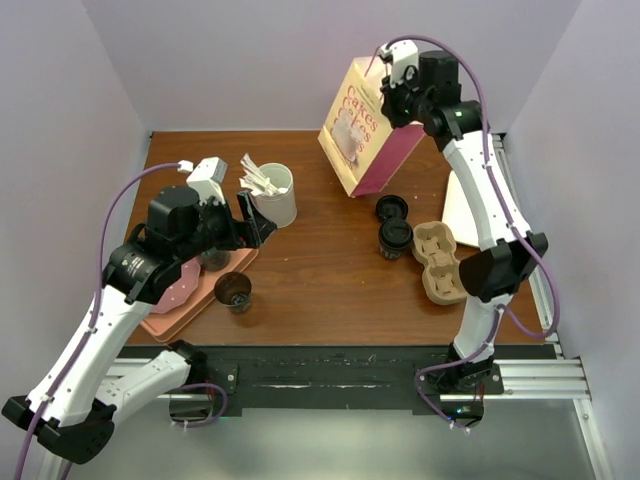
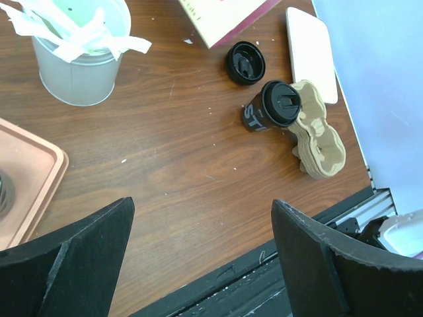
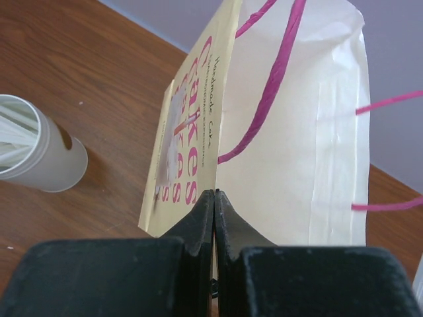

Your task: Pack the takeout coffee

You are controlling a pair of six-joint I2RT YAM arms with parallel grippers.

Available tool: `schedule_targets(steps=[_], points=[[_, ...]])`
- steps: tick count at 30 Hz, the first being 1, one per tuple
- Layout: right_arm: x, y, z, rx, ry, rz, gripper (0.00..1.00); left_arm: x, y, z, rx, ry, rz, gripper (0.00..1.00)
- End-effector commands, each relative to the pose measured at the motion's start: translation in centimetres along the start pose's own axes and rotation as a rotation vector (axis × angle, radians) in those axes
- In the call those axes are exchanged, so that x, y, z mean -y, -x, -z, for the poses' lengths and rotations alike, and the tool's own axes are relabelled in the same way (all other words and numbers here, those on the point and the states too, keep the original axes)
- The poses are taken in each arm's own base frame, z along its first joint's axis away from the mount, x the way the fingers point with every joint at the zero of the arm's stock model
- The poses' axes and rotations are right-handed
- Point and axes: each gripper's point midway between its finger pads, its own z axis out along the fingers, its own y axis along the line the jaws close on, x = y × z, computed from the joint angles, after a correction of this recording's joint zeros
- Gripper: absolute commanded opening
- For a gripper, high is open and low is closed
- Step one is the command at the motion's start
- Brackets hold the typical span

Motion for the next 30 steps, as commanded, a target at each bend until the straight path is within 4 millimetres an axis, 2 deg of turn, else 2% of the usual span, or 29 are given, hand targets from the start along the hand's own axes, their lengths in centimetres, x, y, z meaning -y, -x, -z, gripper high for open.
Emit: schedule_targets(steps=[1, 3, 4, 5, 7, 8, 10, 11, 16, 17, 21, 23, 24, 27, 30], points=[[-0.4, 5.5, 5.4, 0.151, -0.038, 0.024, 0.0, 0.2, 1.7, 1.0, 0.06, 0.011, -0.008, 0.89], [-1.9, 5.4, 6.0, 0.14, -0.007, 0.038, 0.0, 0.1, 2.1, 1.2, 0.073, 0.027, -0.008, 0.89], [-2.4, 5.7, 6.8, 0.146, -0.009, 0.045, 0.0, -0.2, 2.1, 1.1, 0.066, 0.042, -0.007, 0.89], [-3.7, 6.0, 7.3, 0.146, 0.007, 0.062, 0.0, -0.3, 2.1, 1.1, 0.063, 0.052, -0.007, 0.89], [-5.2, 5.8, 8.6, 0.132, 0.034, 0.077, 0.0, -0.8, 2.2, 1.0, 0.055, 0.09, -0.002, 0.89], [-6.6, 5.8, 9.1, 0.128, 0.054, 0.094, 0.0, -1.1, 2.3, 1.0, 0.055, 0.109, 0.0, 0.89], [-7.5, 5.0, 10.0, 0.091, 0.041, 0.112, 0.0, -1.3, 2.9, 1.2, 0.063, 0.135, 0.003, 0.89], [-8.6, 5.4, 11.1, 0.103, 0.054, 0.126, 0.0, -1.2, 3.1, 1.3, 0.066, 0.135, 0.0, 0.89], [-9.9, 5.1, 14.5, 0.098, 0.045, 0.156, 0.0, -0.3, 5.3, 2.9, 0.121, 0.131, -0.027, 0.91], [-10.1, 5.4, 15.8, 0.114, 0.042, 0.148, 0.0, 0.0, 6.0, 3.4, 0.139, 0.126, -0.03, 0.92], [-11.9, 3.5, 17.9, 0.091, 0.1, 0.158, 0.0, 0.3, 6.8, 4.6, 0.164, 0.125, -0.033, 0.92], [-13.6, 3.0, 19.1, 0.118, 0.173, 0.175, 0.0, 0.6, 7.0, 5.0, 0.169, 0.115, -0.033, 0.92], [-13.9, 1.9, 20.1, 0.117, 0.191, 0.177, 0.0, 0.7, 7.0, 5.1, 0.167, 0.111, -0.033, 0.92], [-14.0, 0.2, 21.8, 0.113, 0.205, 0.182, 0.0, 0.7, 6.7, 5.1, 0.158, 0.11, -0.019, 0.92], [-14.7, -1.4, 22.7, 0.101, 0.253, 0.196, 0.0, 0.6, 6.5, 4.9, 0.153, 0.112, -0.01, 0.92]])
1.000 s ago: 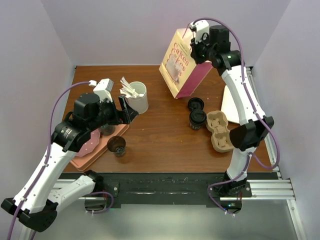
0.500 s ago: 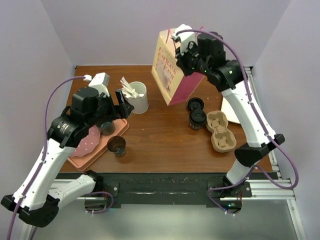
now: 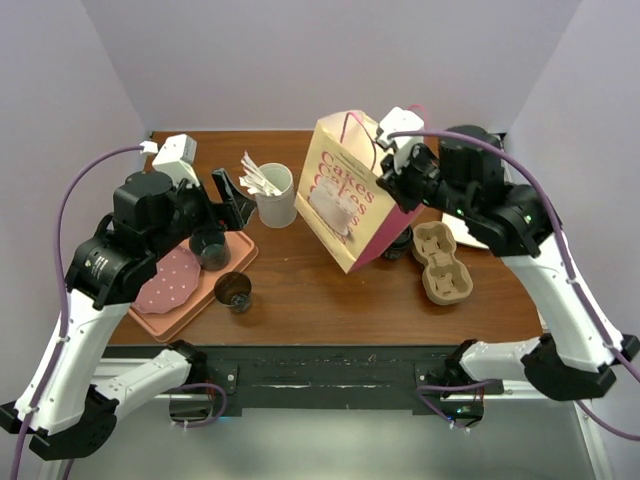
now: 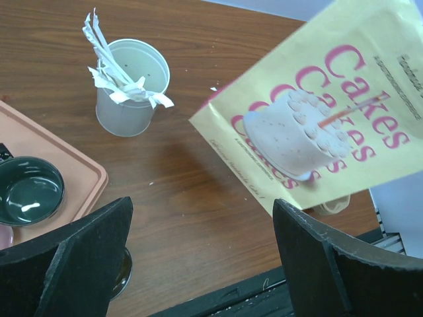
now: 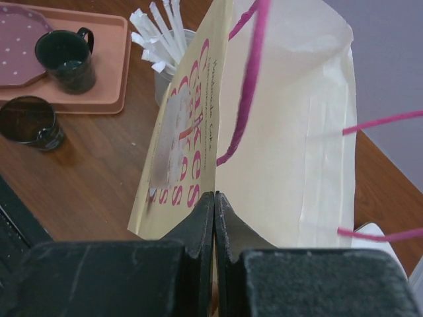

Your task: Pack the takeout coffee

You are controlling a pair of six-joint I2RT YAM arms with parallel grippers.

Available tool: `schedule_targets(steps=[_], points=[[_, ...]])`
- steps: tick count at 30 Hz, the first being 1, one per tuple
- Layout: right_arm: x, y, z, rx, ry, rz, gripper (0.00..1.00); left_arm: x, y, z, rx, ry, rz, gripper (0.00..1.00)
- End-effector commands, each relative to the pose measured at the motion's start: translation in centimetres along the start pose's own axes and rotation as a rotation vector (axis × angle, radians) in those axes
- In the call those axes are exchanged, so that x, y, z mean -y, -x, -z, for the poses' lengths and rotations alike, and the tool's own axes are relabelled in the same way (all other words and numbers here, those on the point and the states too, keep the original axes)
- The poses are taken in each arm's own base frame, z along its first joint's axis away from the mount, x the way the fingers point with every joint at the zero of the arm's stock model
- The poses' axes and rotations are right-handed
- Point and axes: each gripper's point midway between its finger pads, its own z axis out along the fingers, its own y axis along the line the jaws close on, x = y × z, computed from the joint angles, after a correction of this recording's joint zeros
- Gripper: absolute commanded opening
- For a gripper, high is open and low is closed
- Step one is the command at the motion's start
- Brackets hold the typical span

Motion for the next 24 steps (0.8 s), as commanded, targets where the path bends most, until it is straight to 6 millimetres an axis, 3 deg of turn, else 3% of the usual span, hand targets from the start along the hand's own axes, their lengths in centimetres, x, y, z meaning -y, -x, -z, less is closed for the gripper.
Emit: schedule_targets(steps=[1, 4, 11, 18, 24], points=[[-1.3, -0.9, 1.3, 0.026, 0.064, 0.02, 0.0, 0.0, 0.5, 0.3, 0.016, 0.002, 0.0, 0.92], [-3.0, -1.1, 1.1, 0.056, 0.15, 0.043, 0.0, -0.6, 0.2, 0.0, 0.008, 0.031, -0.008, 0.92], [-4.5, -0.9, 0.6, 0.103, 0.239, 0.094, 0.0, -1.5, -1.0, -0.4, -0.062, 0.09, 0.01, 0.92], [-6.3, -4.1, -0.9, 0.083, 0.321, 0.144, 0.0, -2.8, -3.5, -1.0, -0.119, 0.133, 0.034, 0.92], [-6.6, -4.3, -2.7, 0.071, 0.343, 0.189, 0.0, -3.1, -4.5, -1.8, -0.145, 0.143, 0.059, 0.92]])
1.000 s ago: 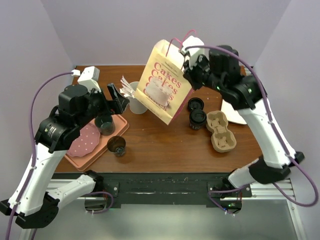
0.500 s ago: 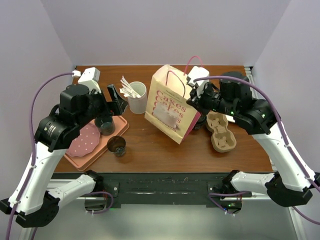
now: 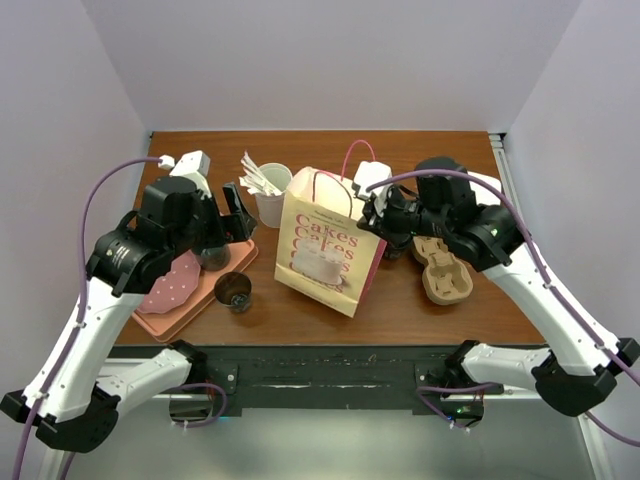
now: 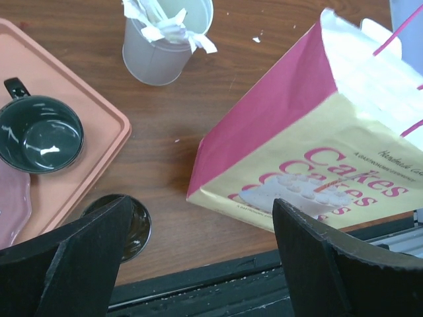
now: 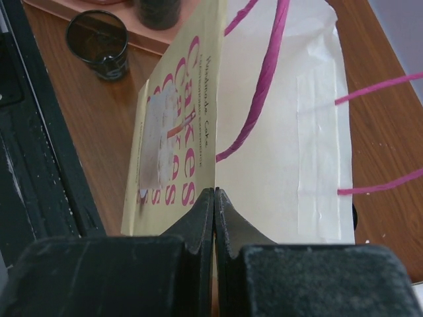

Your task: Pack the takeout coffee

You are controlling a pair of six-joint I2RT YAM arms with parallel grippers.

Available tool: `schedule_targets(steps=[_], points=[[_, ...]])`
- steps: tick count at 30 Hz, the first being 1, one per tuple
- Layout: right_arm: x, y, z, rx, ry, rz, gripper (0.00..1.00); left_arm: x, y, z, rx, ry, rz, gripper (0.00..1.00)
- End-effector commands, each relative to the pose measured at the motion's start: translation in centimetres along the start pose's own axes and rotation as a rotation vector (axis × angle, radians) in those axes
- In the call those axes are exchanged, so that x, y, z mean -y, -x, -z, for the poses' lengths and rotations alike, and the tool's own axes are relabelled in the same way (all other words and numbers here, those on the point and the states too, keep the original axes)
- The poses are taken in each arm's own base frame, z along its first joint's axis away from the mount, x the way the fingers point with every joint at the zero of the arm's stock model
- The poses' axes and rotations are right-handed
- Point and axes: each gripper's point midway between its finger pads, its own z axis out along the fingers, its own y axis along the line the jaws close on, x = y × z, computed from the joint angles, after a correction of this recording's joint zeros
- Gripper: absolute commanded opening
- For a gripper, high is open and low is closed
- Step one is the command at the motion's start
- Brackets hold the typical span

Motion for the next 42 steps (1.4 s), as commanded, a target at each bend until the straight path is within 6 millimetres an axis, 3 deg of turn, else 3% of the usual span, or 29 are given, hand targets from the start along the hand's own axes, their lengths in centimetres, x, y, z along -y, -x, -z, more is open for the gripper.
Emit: schedule_targets(steps=[1, 6, 11, 19, 21, 24, 29, 32, 33, 34, 36, 42], points=[[0.5, 3.4, -0.7, 0.116, 0.007, 0.095, 0.0, 0.1, 0.1, -0.6, 0.003, 0.007, 0.034, 0.91], [0.0, 4.1, -1.8, 0.122, 0.005, 0.171, 0.0, -0.1, 0.5, -1.0, 0.015, 0.029, 0.038, 0.91], [-2.5, -0.4, -4.0, -0.026, 0.083, 0.244, 0.01, -0.4, 0.0, -1.6, -0.004, 0.047, 0.045, 0.91], [-3.8, -3.6, -2.8, -0.08, 0.102, 0.254, 0.35, -0.7, -0.6, -2.2, -0.018, 0.048, 0.027, 0.91], [-3.8, -3.6, -2.2, -0.08, 0.093, 0.246, 0.51, -0.6, -0.9, -2.4, -0.026, 0.037, 0.018, 0.9], [-3.8, -2.2, -0.8, -0.037, 0.067, 0.194, 0.6, 0.1, -1.2, -2.6, -0.041, -0.012, -0.013, 0.9], [-3.3, 2.3, 1.4, 0.102, -0.002, -0.003, 0.62, 1.0, -2.1, -3.5, -0.079, -0.076, -0.066, 0.89], [-1.8, 4.2, 2.7, 0.159, -0.117, -0.22, 0.63, 1.7, -2.9, -4.1, -0.135, -0.112, -0.085, 0.88], [-1.2, 4.5, 2.8, 0.162, -0.164, -0.344, 0.63, 1.8, -3.1, -4.3, -0.146, -0.113, -0.088, 0.88], [0.9, 4.6, 4.0, 0.162, -0.292, -0.408, 0.63, 1.9, -2.9, -4.3, -0.139, -0.117, -0.087, 0.87], [1.8, 4.5, 4.7, 0.164, -0.36, -0.487, 0.63, 1.9, -2.6, -4.3, -0.126, -0.115, -0.086, 0.87], [6.8, -1.5, 6.6, -0.059, -0.737, -0.569, 0.57, 2.0, -2.0, -4.4, -0.1, -0.116, -0.095, 0.88]])
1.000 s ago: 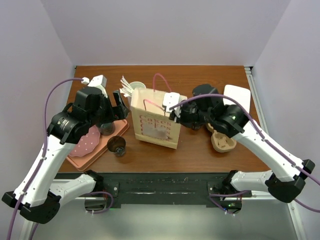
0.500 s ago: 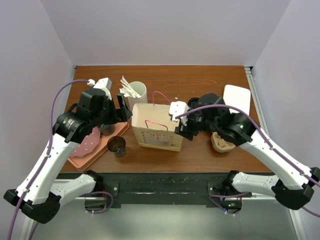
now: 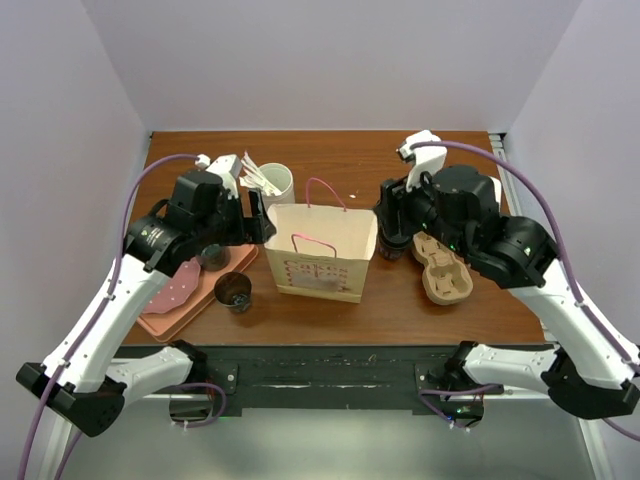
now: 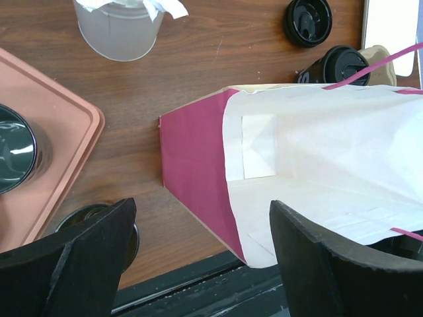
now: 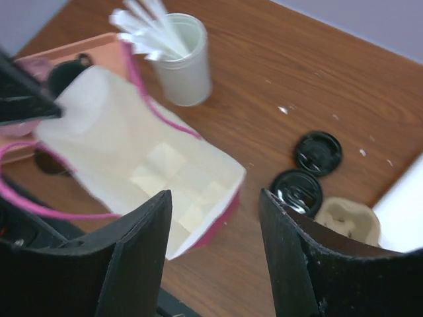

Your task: Pack the takeout coffee

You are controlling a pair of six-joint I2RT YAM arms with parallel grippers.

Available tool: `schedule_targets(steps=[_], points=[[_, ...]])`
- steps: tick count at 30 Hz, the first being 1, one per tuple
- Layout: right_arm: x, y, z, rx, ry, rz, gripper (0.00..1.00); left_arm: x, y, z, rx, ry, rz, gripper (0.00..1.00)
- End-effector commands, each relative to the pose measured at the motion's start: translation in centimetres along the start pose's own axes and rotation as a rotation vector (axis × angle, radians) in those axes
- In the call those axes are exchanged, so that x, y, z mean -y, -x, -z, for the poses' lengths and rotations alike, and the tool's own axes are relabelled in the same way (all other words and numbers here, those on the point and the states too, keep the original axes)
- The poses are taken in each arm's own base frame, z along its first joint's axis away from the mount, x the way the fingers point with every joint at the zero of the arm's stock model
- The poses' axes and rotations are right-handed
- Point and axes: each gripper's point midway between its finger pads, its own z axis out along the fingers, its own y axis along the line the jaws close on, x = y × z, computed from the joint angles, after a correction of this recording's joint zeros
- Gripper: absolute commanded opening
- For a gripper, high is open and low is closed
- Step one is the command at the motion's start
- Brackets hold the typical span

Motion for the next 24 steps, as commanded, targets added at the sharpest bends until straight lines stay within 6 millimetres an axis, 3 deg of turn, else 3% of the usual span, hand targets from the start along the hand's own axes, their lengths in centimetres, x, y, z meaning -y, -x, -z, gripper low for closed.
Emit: schedule_targets(steps=[1, 5, 10, 15, 18, 21, 24], points=[[6.3, -2.7, -0.2, -0.125, -0.348, -0.089, 0.57, 0.7, 1.7, 0.5, 0.075, -0.034, -0.019, 0.89], [10.9, -5.5, -0.5, -0.24, -0.461, -0.139, 0.59, 0.7, 2.3, 1.6, 0.121, -0.035, -0.019, 0.93], [15.3, -11.5, -1.6, -0.383, -0.59, -0.228, 0.58, 0.5, 3.4, 3.8, 0.21, -0.034, 0.009, 1.0], [14.4, -18.6, -4.9, -0.518, -0.444, -0.189, 0.59, 1.8, 2.8, 5.0, 0.205, -0.12, 0.006, 1.0], [16.0, -21.3, -4.6, -0.58, -0.539, -0.266, 0.58, 2.7, 1.4, 5.3, 0.17, -0.184, 0.028, 1.0], [16.3, -21.7, -4.9, -0.564, -0.538, -0.328, 0.55, 3.0, 0.6, 5.5, 0.144, -0.204, 0.023, 1.0], [17.0, -21.8, -5.3, -0.539, -0.495, -0.226, 0.55, 2.9, 0.6, 5.8, 0.157, -0.193, -0.001, 1.0]])
